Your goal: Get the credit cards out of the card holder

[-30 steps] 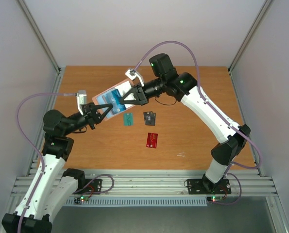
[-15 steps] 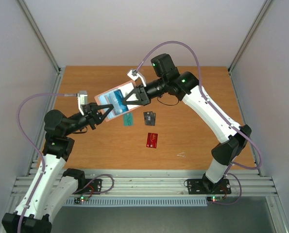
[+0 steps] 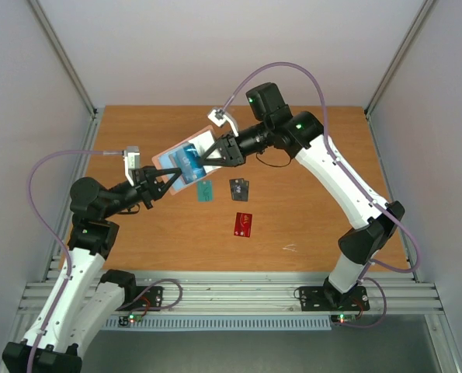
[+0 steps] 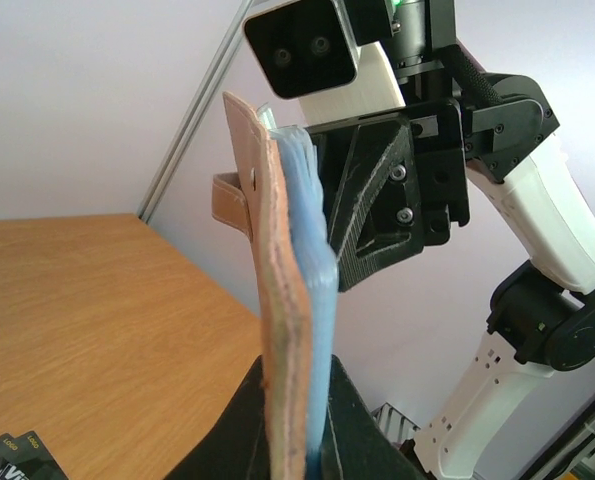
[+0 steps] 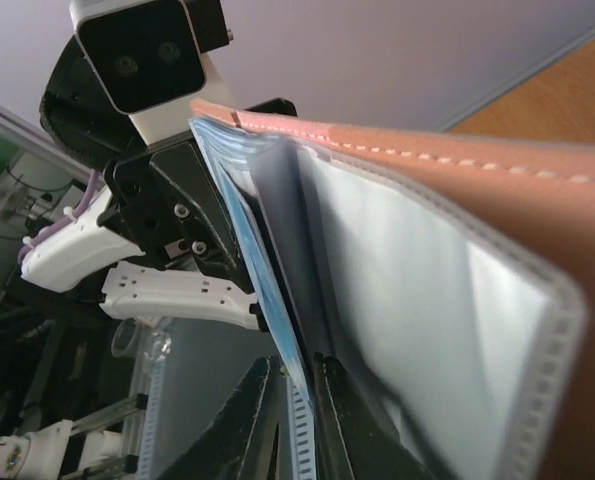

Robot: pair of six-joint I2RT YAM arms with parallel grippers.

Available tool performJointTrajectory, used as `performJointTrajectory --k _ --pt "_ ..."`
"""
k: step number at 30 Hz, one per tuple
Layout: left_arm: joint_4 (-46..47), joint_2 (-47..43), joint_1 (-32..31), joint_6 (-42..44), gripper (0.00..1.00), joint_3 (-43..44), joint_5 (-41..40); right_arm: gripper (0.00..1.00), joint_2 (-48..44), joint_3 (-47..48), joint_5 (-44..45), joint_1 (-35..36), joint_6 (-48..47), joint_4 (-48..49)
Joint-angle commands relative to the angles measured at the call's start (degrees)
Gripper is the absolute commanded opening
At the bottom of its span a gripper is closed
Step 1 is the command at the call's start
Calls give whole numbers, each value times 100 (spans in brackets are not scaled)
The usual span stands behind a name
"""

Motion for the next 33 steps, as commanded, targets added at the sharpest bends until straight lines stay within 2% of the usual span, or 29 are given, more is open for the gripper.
performJointTrajectory --k 1,3,6,11,13,15,19,26,29,33 --pt "277 -53 20 56 0 -31 -8 7 -86 219 -259 -41 73 -23" --pt "270 -58 20 56 0 -21 -17 2 -92 221 -274 -41 81 -1" --pt "266 -48 20 56 0 -18 -9 1 -101 216 -352 -36 120 58" --pt "269 -30 20 56 0 -1 -6 13 -28 203 -341 14 224 96" --pt "266 -24 20 56 0 -5 0 14 18 225 -342 88 234 128" --pt "268 -18 20 56 0 -6 -2 12 40 244 -314 142 214 148" --pt "266 -24 22 56 0 -5 8 1 19 249 -344 145 187 209" --pt "276 -24 20 49 0 -20 5 1 -47 232 -279 140 39 71" --pt "281 -33 20 34 13 -40 -1 1 -123 154 -187 -3 0 68" --pt "321 -33 20 -5 13 -54 20 1 -127 180 -153 -138 -90 -143"
